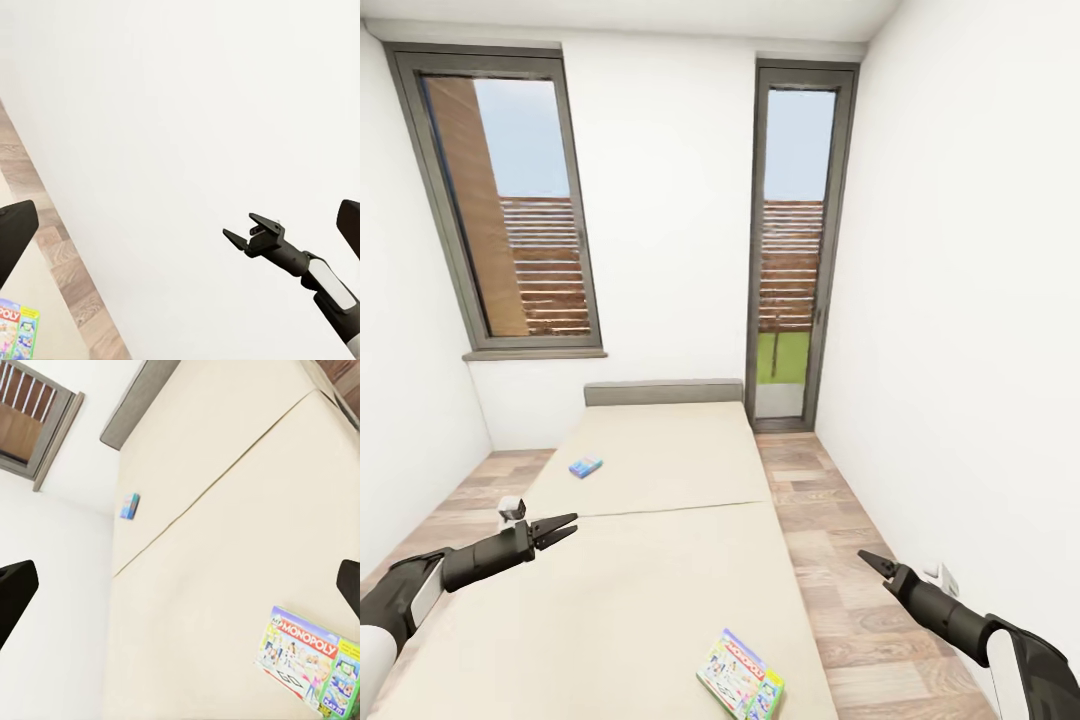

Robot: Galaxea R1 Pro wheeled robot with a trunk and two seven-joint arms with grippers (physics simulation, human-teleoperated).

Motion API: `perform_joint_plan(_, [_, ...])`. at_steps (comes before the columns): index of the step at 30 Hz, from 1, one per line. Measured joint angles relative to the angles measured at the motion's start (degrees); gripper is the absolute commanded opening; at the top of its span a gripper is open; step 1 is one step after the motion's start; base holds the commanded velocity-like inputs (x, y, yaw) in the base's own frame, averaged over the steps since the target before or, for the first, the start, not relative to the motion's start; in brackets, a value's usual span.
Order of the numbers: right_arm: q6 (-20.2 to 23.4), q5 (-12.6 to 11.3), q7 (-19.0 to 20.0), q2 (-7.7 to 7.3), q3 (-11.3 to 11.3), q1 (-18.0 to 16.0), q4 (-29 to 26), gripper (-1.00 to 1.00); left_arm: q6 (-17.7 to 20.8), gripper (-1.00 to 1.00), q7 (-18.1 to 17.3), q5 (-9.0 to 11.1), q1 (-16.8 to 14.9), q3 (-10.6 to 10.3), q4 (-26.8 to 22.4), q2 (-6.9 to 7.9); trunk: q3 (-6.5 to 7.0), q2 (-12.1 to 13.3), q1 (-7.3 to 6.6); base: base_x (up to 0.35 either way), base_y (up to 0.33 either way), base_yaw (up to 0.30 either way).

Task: Put all the toys in the child's room - the three board games (two on the bed and one on the table), the two jigsaw puzzles on the table, and the tennis ball on the table - inside the toy box on the table in the child's room.

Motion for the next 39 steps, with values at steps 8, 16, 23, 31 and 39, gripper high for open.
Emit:
perform_joint_plan(8, [0.0, 0.02, 0.0, -0.06, 0.01, 0.0, -0.03, 1.0, 0.0, 1.0, 0.01, 0.01, 0.02, -0.01, -0.01, 0.0, 0.0, 0.0, 0.0, 0.0, 0.138, 0.0])
perform_joint_plan(16, [0.0, 0.09, 0.0, 0.0, 0.01, 0.0, -0.01, 1.0, 0.0, 1.0, 0.0, -0.03, 0.02, -0.01, -0.03, 0.0, 0.0, -0.01, 0.0, 0.023, 0.11, 0.0])
perform_joint_plan(23, [0.0, 0.16, 0.0, -0.07, 0.05, 0.0, -0.05, 1.0, 0.0, 1.0, 0.01, 0.04, 0.01, -0.02, -0.01, 0.01, 0.0, -0.01, 0.0, 0.02, 0.029, 0.0])
perform_joint_plan(31, [0.0, 0.48, -0.29, -0.07, 0.16, 0.0, -0.03, 1.0, 0.0, 1.0, 0.0, 0.05, 0.02, -0.02, -0.02, 0.01, 0.0, 0.0, 0.0, 0.002, 0.003, 0.0])
perform_joint_plan(39, [-0.1, 0.71, -2.58, 0.66, 0.36, 0.0, -0.09, 1.0, -0.06, 1.0, -0.08, 0.06, 0.02, -0.02, 0.0, 0.01, 0.0, 0.0, 0.0, 0.0, 0.0, 0.0])
